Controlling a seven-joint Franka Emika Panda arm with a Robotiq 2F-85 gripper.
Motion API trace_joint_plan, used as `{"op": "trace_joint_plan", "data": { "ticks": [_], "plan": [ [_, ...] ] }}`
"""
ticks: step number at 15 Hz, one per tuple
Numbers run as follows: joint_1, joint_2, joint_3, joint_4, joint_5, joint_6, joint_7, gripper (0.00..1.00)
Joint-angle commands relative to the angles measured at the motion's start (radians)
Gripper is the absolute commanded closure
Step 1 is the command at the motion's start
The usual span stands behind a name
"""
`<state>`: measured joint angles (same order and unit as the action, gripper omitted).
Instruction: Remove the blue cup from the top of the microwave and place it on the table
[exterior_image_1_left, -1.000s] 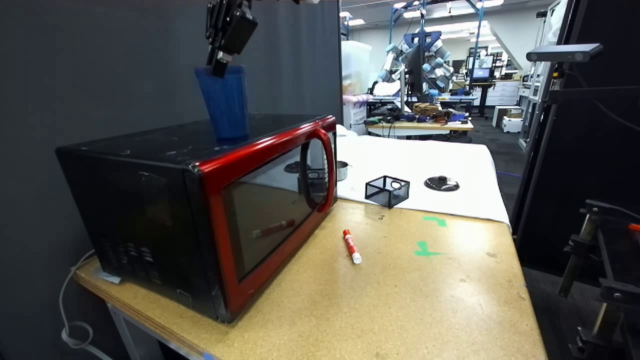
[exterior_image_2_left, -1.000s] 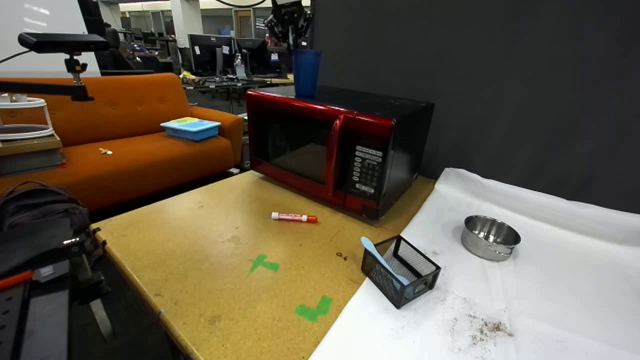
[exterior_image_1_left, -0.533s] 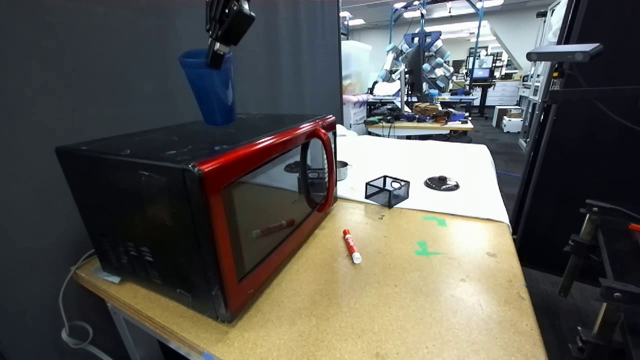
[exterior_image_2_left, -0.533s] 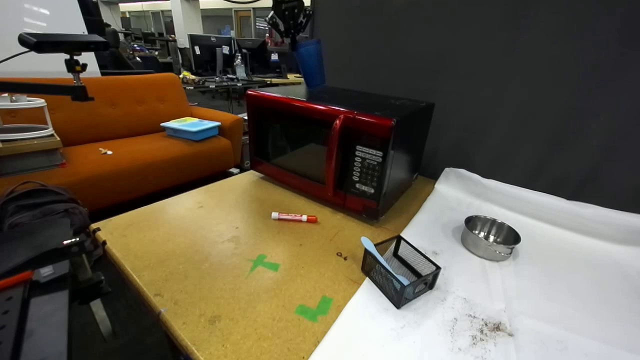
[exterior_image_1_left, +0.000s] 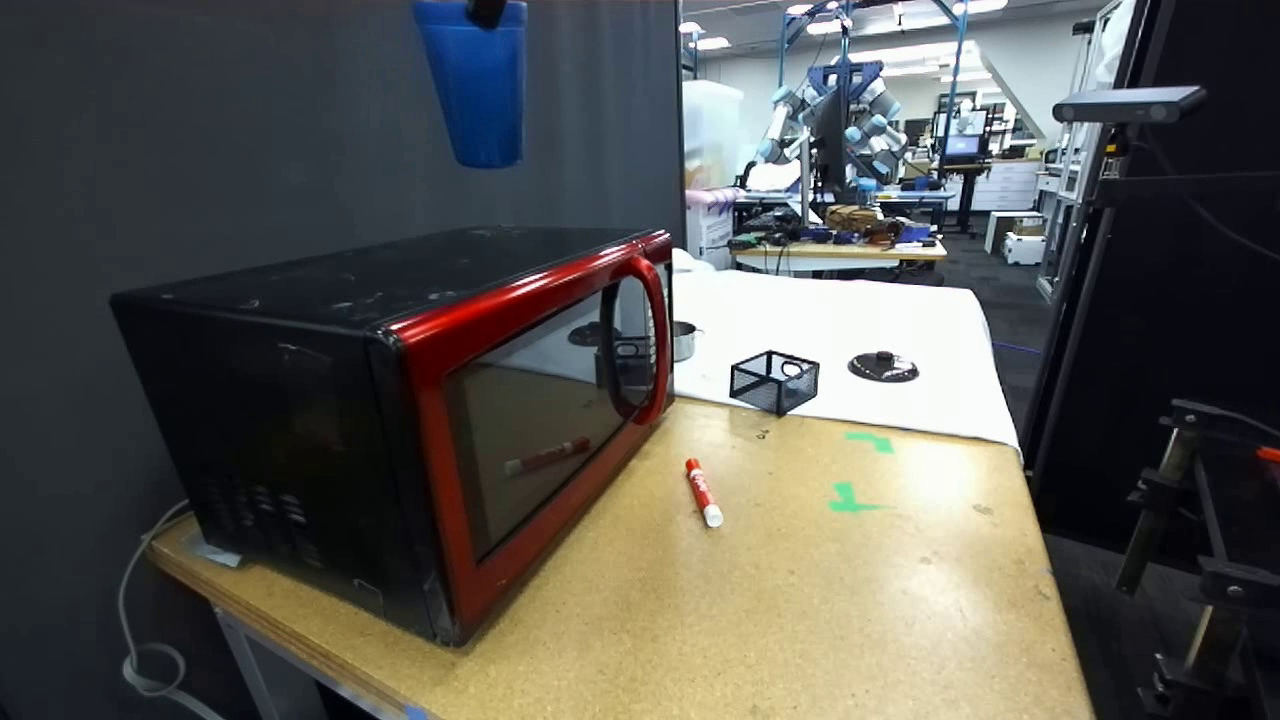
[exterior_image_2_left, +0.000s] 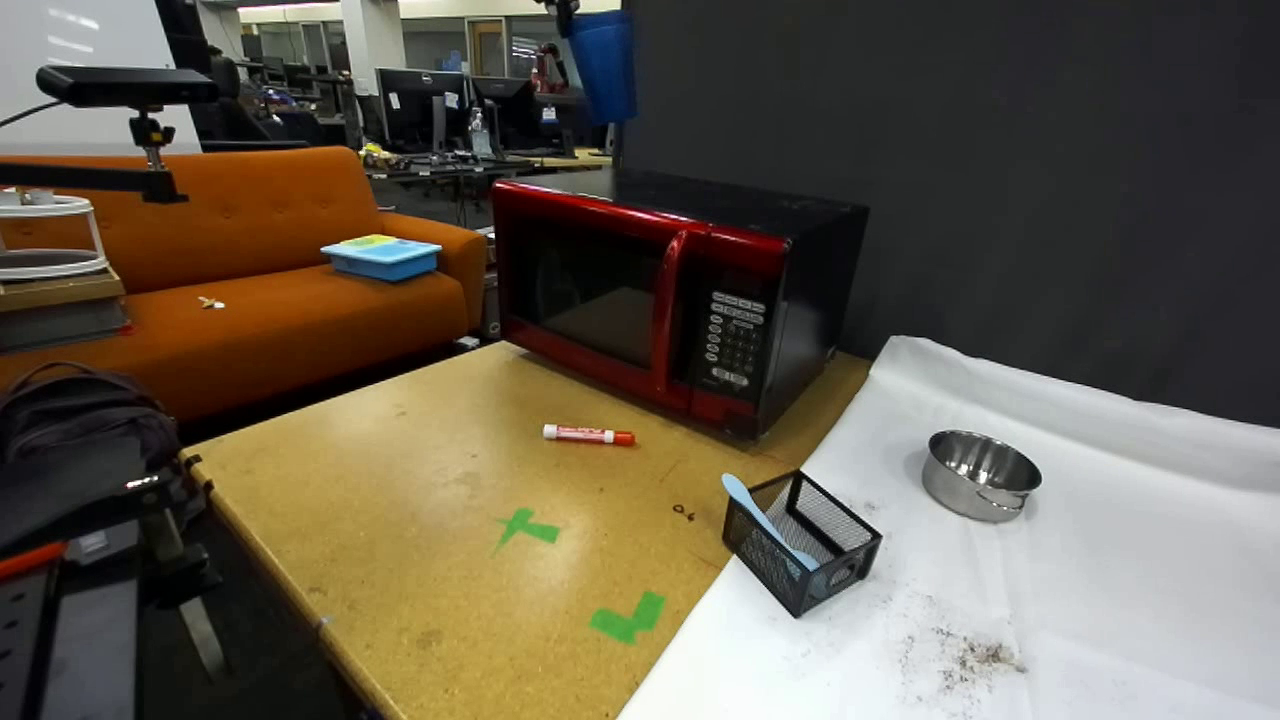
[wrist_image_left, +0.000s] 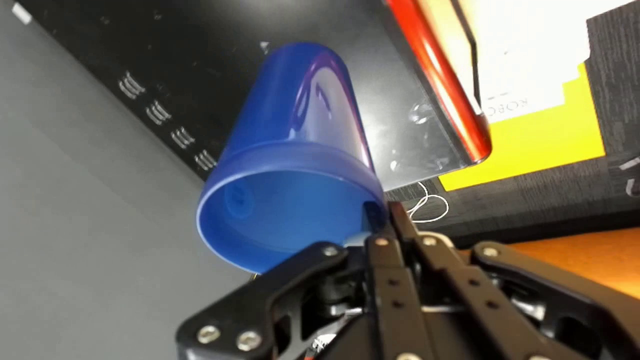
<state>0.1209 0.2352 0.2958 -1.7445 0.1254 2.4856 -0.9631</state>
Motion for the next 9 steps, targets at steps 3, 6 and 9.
{"op": "trace_joint_plan", "data": {
  "ticks": [3, 6, 9],
  "plan": [
    [-0.046, -0.207, -0.016, -0.397, 0.304, 0.142, -0.070, 0.99],
    [-0.032, -0.275, -0.063, -0.562, 0.332, 0.217, -0.094, 0.99],
    [-0.019, -0.331, -0.116, -0.693, 0.347, 0.271, -0.123, 0.99]
  ]
}}
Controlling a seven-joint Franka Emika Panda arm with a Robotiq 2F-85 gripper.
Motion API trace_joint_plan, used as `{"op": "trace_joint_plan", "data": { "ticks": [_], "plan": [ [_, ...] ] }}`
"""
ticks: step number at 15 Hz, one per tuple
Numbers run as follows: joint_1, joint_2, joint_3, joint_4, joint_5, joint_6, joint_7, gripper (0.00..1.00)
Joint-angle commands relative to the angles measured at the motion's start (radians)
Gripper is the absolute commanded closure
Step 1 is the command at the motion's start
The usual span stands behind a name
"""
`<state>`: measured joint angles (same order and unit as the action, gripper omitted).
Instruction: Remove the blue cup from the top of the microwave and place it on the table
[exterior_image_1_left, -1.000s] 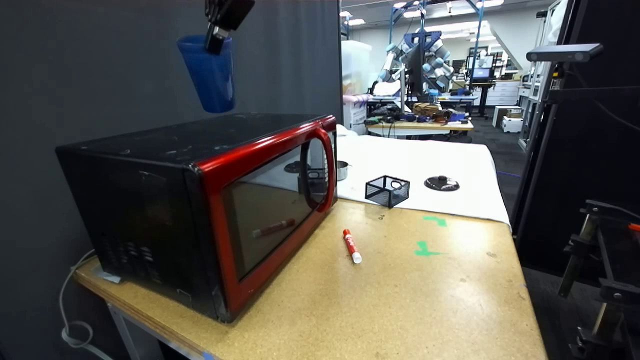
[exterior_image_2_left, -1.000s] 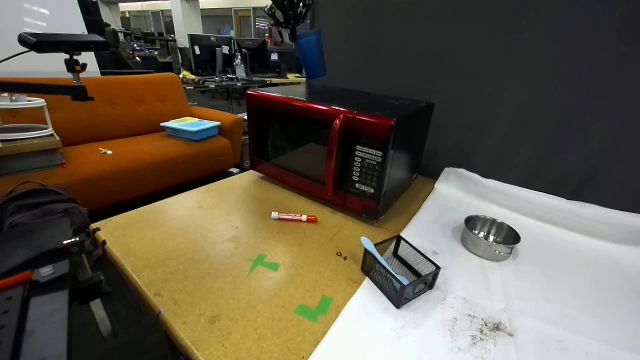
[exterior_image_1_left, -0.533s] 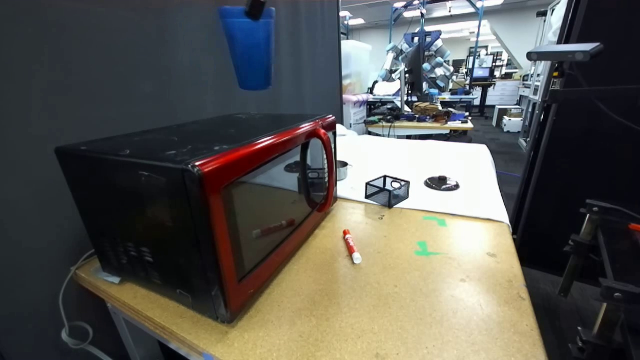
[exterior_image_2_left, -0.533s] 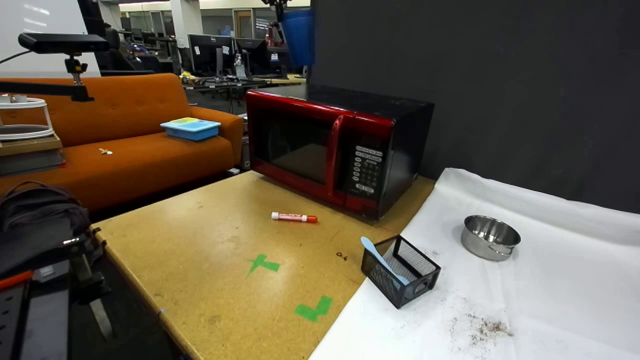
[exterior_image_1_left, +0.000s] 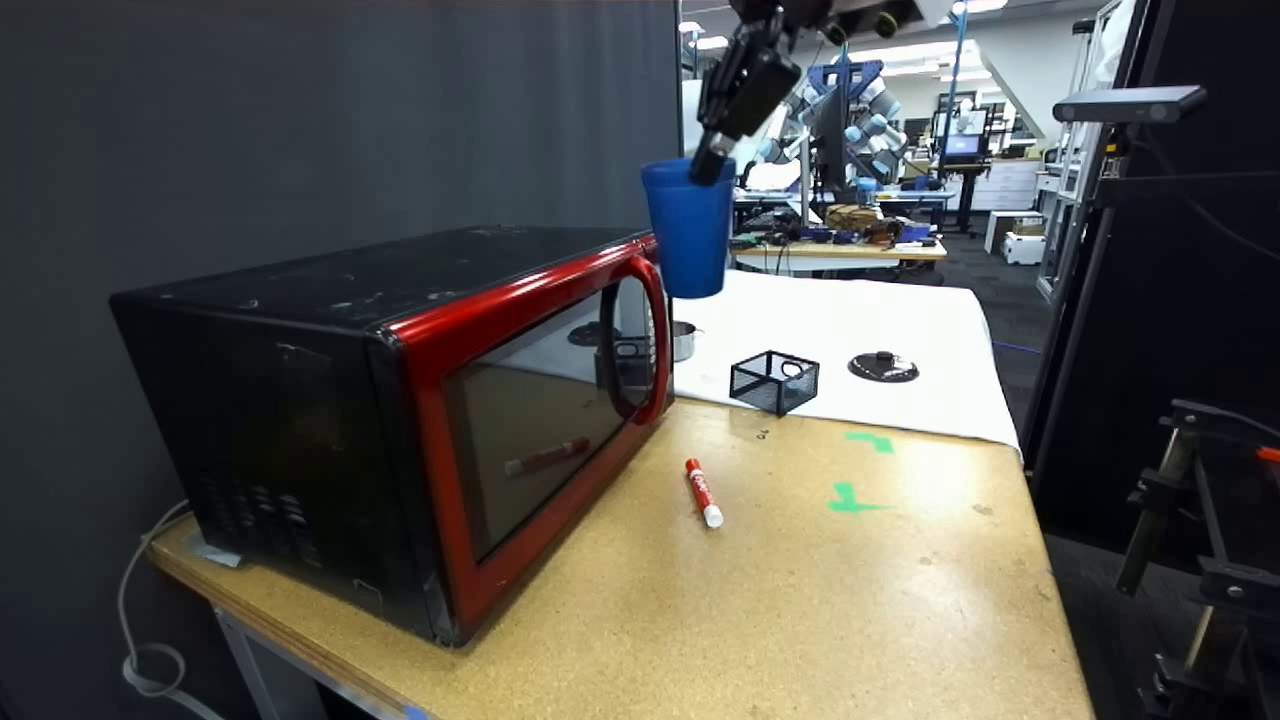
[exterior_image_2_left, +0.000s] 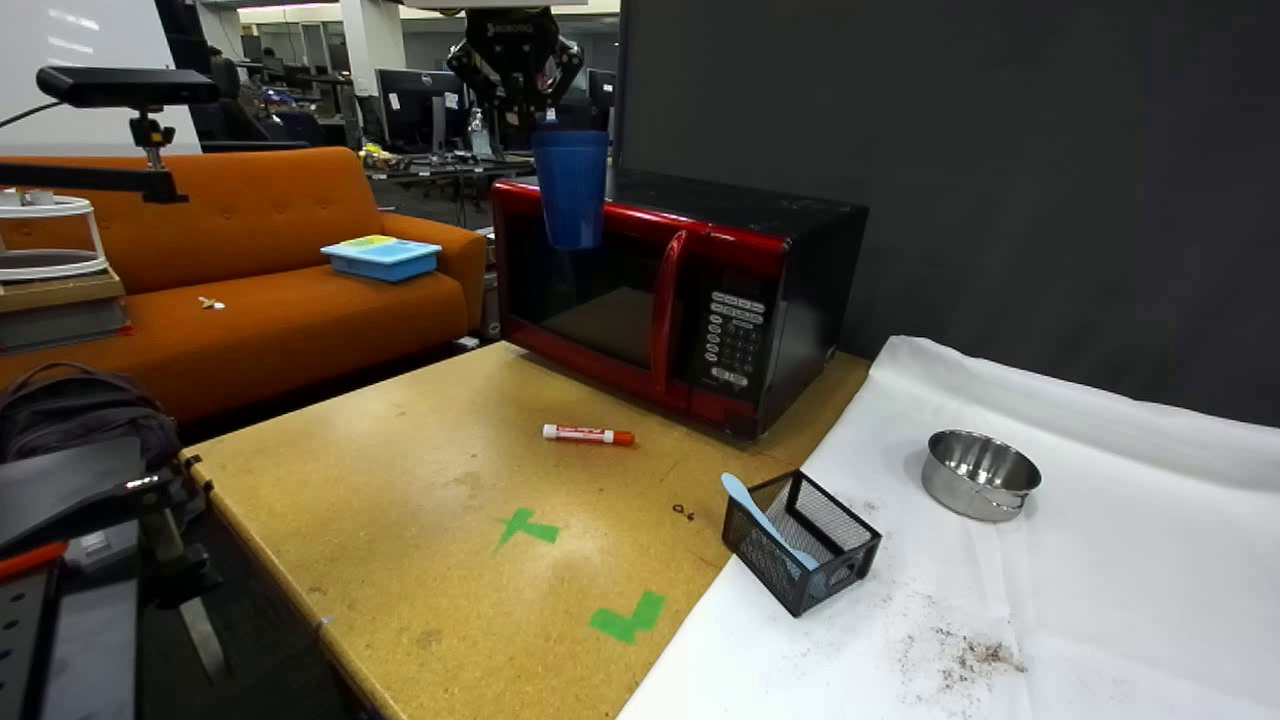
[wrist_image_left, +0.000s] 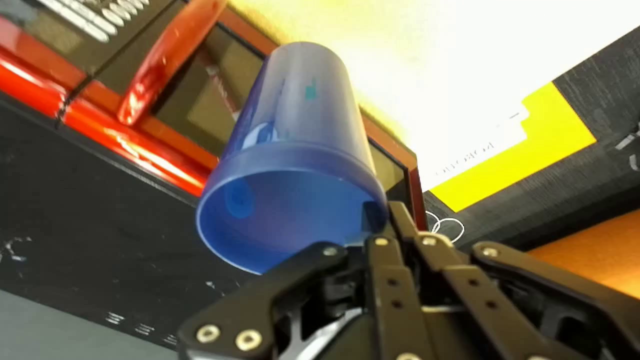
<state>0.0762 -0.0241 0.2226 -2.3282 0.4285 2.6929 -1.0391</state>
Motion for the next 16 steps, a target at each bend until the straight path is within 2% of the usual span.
{"op": "trace_joint_plan", "data": {
  "ticks": [1, 4, 5, 7, 10, 13, 15, 16],
  "plan": [
    [0.034, -0.089, -0.063, -0.150, 0.069, 0.085, -0.072, 0.99],
    [0.068, -0.118, -0.129, -0.256, 0.180, 0.139, -0.182, 0.99],
    [0.047, -0.120, -0.115, -0.287, 0.244, 0.169, -0.251, 0.99],
    [0.075, -0.110, -0.144, -0.319, 0.413, 0.226, -0.420, 0.99],
    [0.122, -0.104, -0.181, -0.313, 0.671, 0.250, -0.679, 0.99],
    [0.132, -0.081, -0.202, -0.293, 0.873, 0.218, -0.918, 0.99],
    [0.122, -0.064, -0.203, -0.293, 0.936, 0.203, -1.031, 0.99],
    [0.115, -0.063, -0.201, -0.301, 0.919, 0.200, -1.038, 0.99]
  ]
}}
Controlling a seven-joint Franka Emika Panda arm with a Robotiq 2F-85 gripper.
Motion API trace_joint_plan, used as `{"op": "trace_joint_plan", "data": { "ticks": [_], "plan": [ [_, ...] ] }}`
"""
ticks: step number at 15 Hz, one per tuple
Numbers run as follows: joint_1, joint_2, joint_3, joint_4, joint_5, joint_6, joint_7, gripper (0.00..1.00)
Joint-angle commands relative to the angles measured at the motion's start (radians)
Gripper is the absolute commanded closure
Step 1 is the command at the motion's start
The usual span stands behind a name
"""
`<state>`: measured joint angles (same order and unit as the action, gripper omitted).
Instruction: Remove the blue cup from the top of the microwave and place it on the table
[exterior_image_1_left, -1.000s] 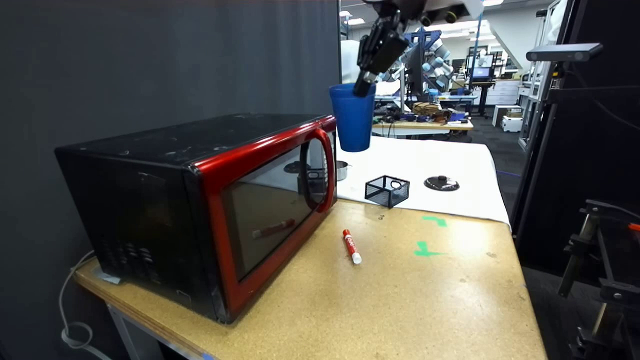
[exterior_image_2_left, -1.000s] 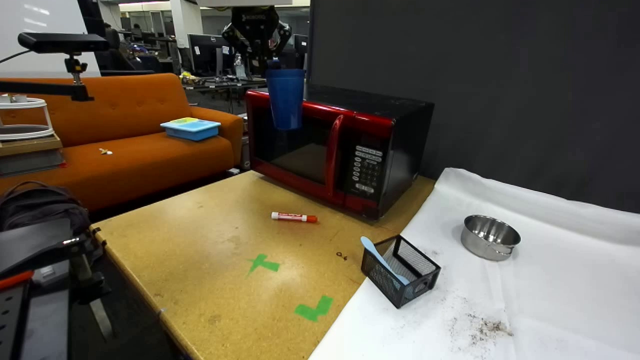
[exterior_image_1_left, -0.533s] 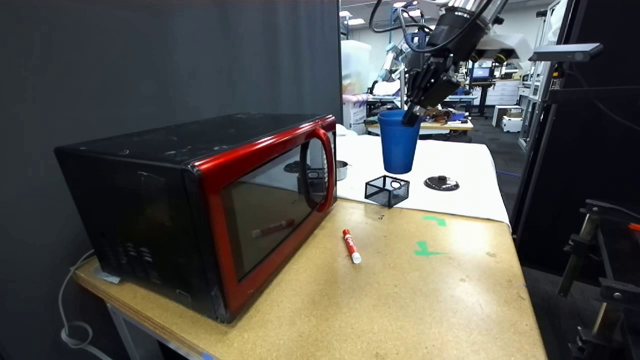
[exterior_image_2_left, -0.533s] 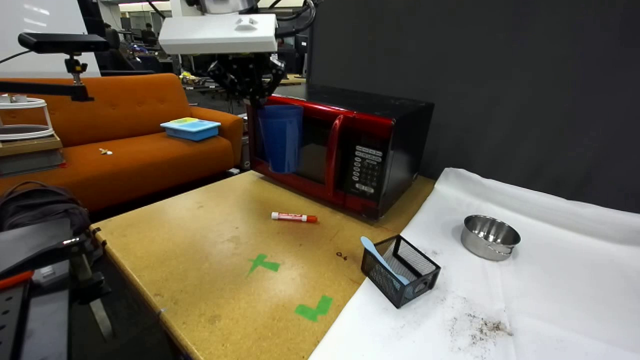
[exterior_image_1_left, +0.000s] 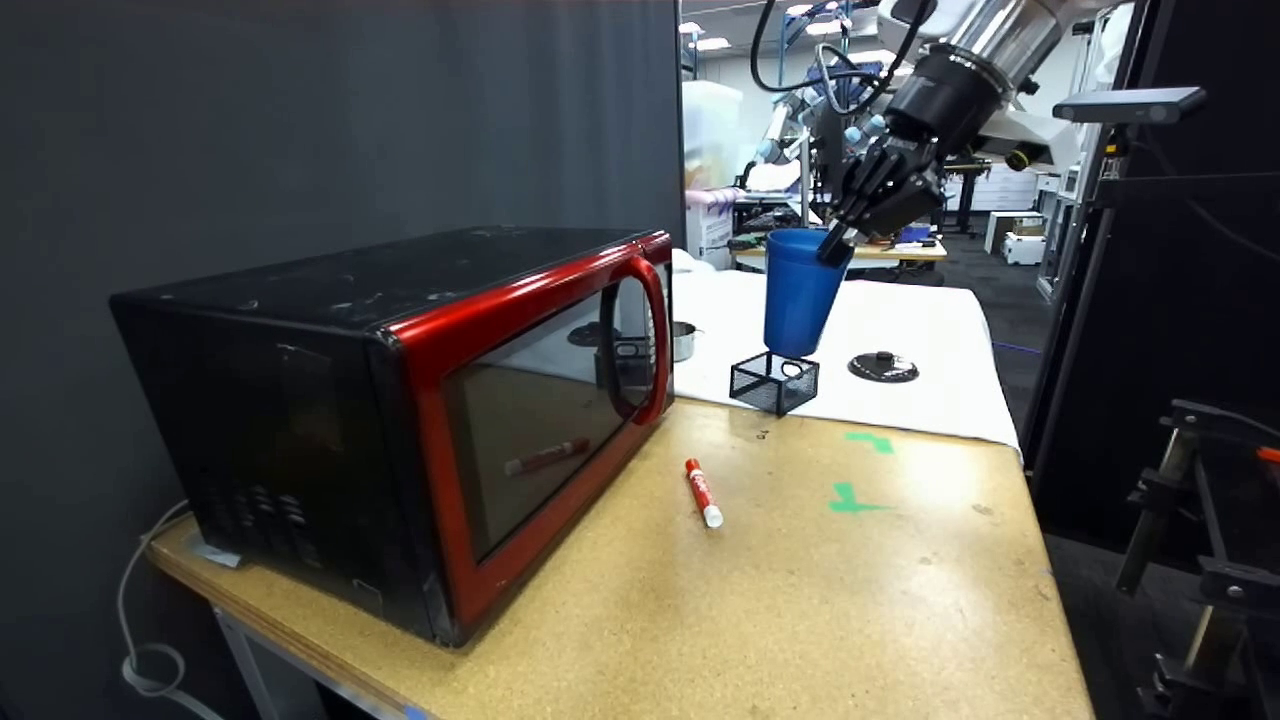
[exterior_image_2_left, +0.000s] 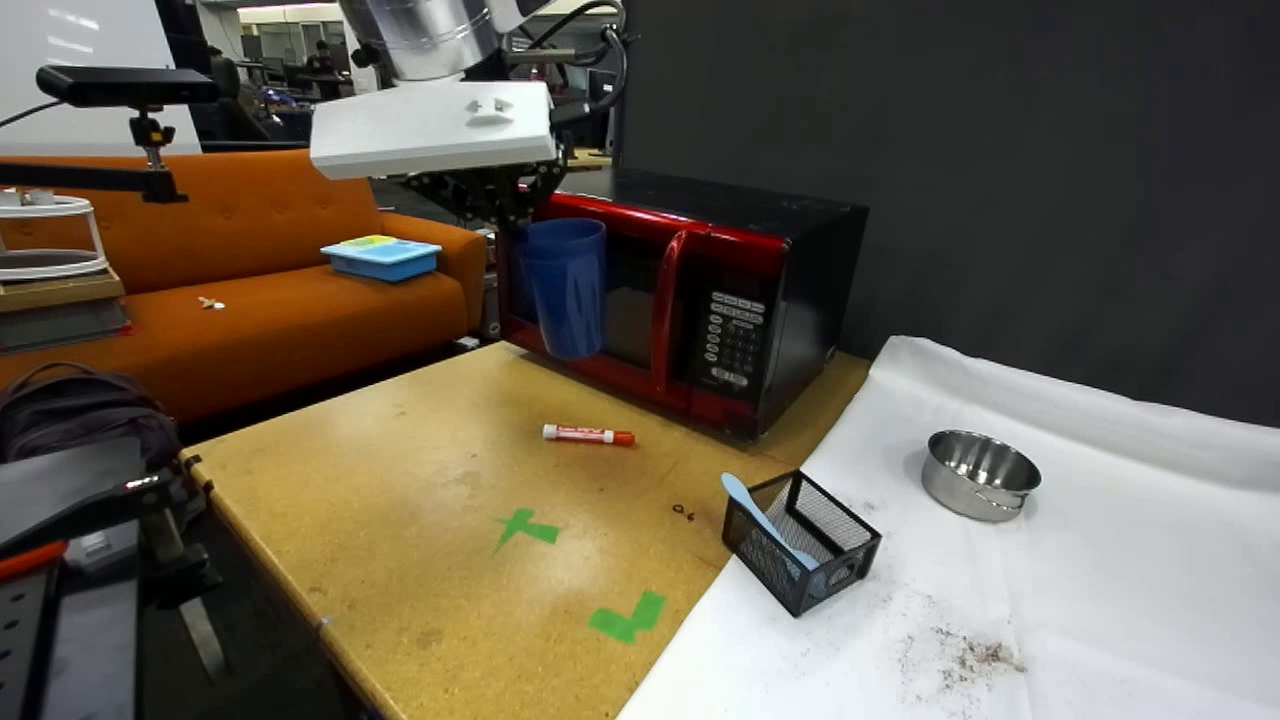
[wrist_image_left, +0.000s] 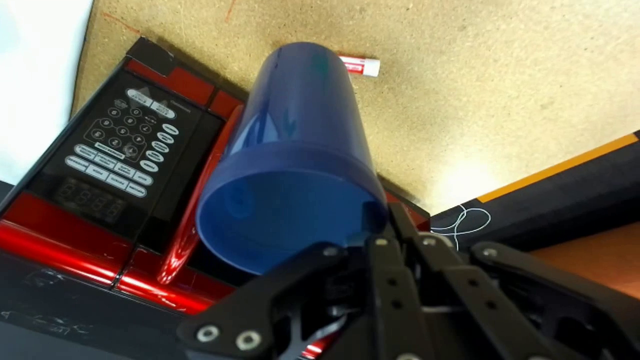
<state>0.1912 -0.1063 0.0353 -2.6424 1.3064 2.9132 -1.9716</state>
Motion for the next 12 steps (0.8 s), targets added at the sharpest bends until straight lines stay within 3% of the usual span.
{"op": "trace_joint_plan", "data": {
  "ticks": [1, 5, 8, 10, 11, 12],
  "plan": [
    [-0.004, 0.019, -0.009, 0.001, -0.006, -0.019, -0.083, 0.99],
    [-0.011, -0.018, 0.020, -0.019, -0.318, -0.033, 0.126, 0.99],
    [-0.030, -0.048, 0.030, 0.013, -0.540, -0.104, 0.311, 0.99],
    [-0.027, -0.070, 0.025, 0.047, -0.596, -0.152, 0.386, 0.99],
    [-0.005, -0.047, 0.021, 0.029, -0.556, -0.096, 0.348, 0.96],
    [-0.006, -0.058, 0.021, 0.041, -0.572, -0.113, 0.370, 0.96]
  ]
}}
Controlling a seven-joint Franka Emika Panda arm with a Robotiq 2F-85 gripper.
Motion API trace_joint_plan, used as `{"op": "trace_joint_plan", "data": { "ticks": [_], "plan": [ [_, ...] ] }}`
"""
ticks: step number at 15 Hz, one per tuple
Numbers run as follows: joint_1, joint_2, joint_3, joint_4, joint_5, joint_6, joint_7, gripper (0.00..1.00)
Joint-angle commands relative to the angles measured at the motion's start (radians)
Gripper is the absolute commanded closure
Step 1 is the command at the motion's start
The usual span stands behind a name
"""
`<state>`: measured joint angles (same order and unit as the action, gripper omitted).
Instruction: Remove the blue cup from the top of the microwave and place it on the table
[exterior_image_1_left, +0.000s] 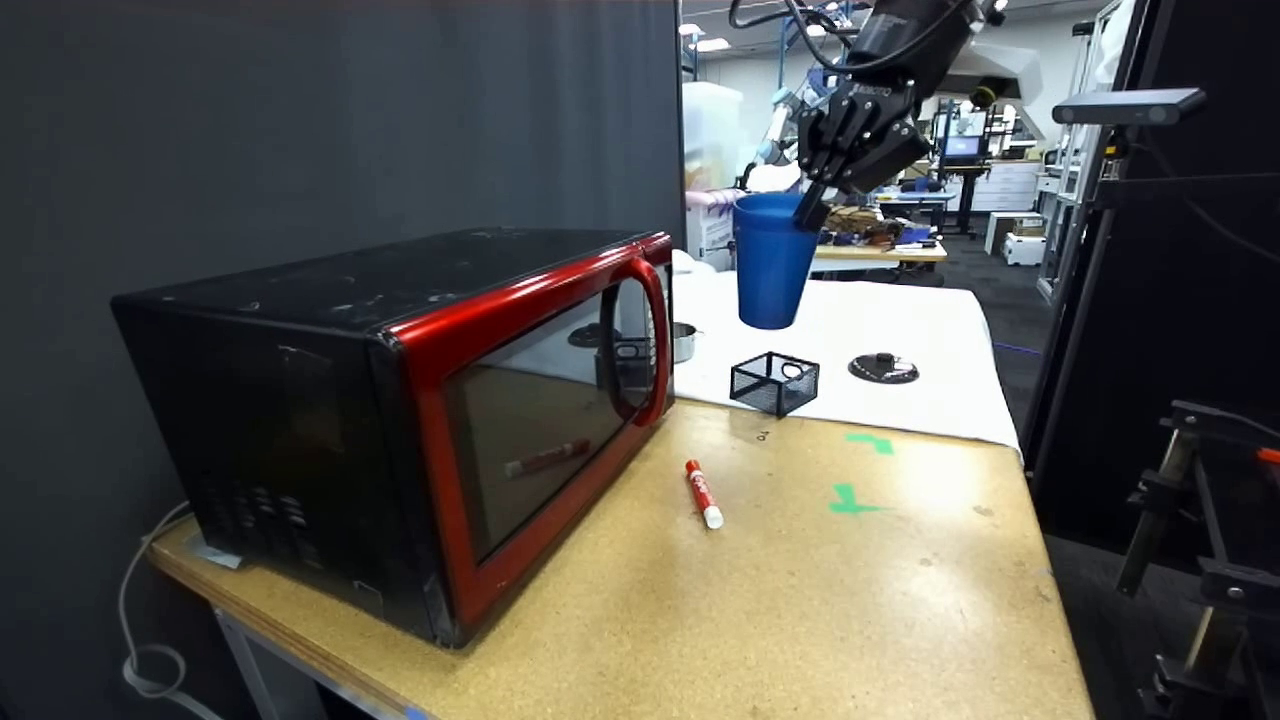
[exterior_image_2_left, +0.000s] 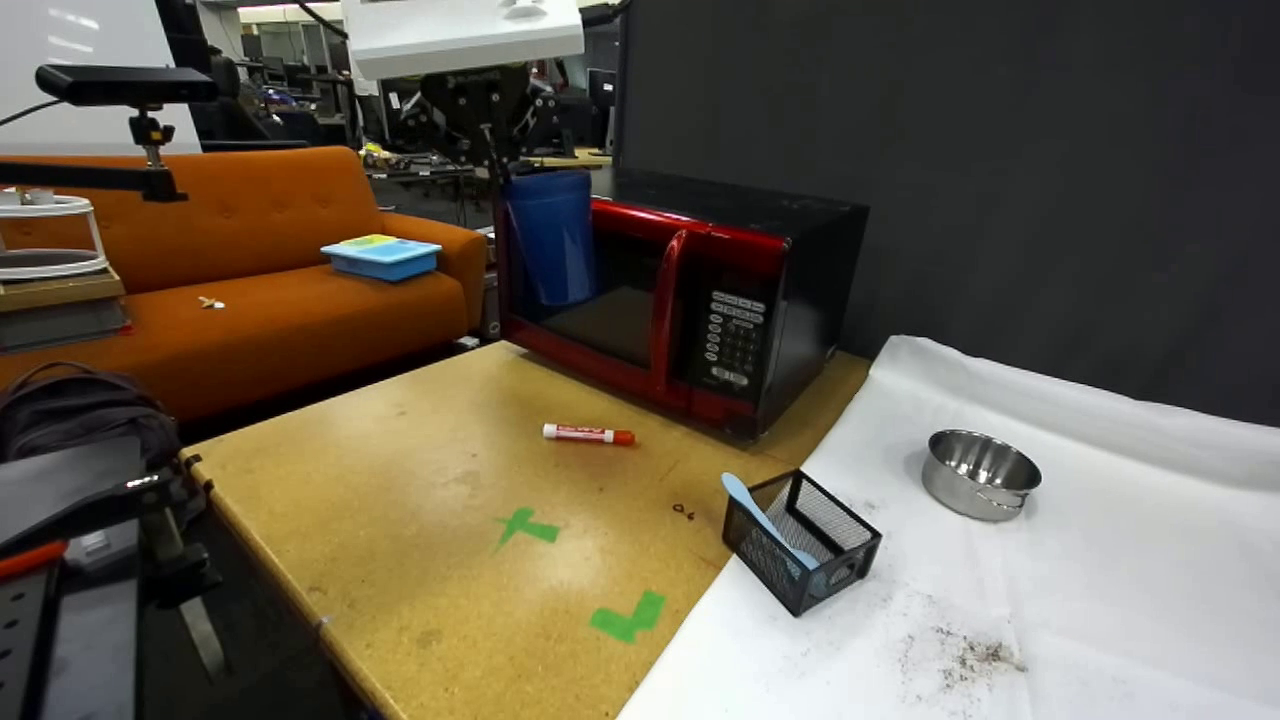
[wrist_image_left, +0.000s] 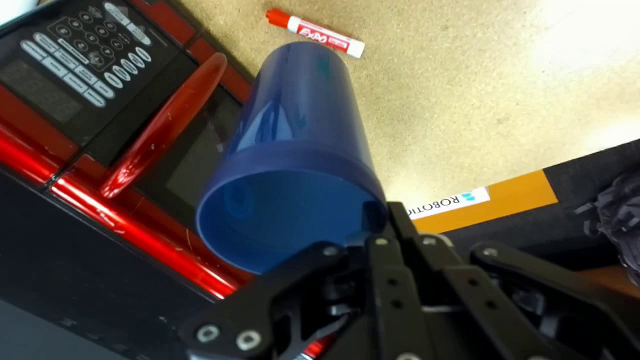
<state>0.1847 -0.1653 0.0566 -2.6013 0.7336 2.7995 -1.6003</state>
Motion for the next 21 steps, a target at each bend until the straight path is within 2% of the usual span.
{"op": "trace_joint_plan", "data": {
  "ticks": [1, 8, 11, 14, 18, 21],
  "plan": [
    [-0.002, -0.006, 0.000, 0.003, -0.002, -0.011, 0.005, 0.96],
    [-0.006, -0.006, -0.001, 0.002, -0.002, -0.019, 0.005, 0.96],
    [-0.020, 0.039, 0.004, 0.023, -0.022, -0.012, 0.091, 0.99],
    [-0.029, 0.127, -0.039, 0.064, 0.024, -0.009, 0.064, 0.99],
    [-0.063, 0.257, -0.105, 0.135, 0.170, -0.018, -0.078, 0.99],
    [-0.099, 0.352, -0.104, 0.186, 0.349, -0.023, -0.247, 0.99]
  ]
}}
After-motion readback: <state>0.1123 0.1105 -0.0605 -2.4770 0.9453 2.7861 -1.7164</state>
